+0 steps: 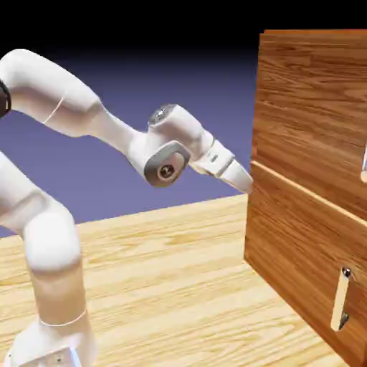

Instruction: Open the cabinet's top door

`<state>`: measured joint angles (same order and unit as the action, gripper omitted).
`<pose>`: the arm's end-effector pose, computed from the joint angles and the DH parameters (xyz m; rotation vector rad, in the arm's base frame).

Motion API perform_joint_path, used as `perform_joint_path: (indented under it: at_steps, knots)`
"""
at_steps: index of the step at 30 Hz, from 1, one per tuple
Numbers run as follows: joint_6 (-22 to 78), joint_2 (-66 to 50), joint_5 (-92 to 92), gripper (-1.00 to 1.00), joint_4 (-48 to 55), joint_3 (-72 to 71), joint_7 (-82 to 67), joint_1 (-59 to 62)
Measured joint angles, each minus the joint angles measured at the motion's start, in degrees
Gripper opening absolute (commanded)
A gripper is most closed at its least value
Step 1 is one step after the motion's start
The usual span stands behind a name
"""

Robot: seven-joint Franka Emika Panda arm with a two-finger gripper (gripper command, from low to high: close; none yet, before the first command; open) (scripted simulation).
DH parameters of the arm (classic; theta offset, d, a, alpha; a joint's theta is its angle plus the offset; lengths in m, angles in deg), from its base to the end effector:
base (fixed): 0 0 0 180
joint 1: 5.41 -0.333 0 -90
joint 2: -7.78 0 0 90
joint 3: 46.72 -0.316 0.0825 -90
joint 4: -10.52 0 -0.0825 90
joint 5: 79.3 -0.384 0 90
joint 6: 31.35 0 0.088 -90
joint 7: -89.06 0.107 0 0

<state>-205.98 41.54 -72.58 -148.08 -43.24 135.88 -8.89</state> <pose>0.3936 0.0079 0.4875 -2.4350 0.9039 -1.1192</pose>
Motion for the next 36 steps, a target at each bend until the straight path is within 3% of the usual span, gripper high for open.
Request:
perform_joint_path:
  at_steps: [36]
  knots:
    - [-8.4,14.7,89.7,1.0,32.1,46.4,58.2,-37.3]
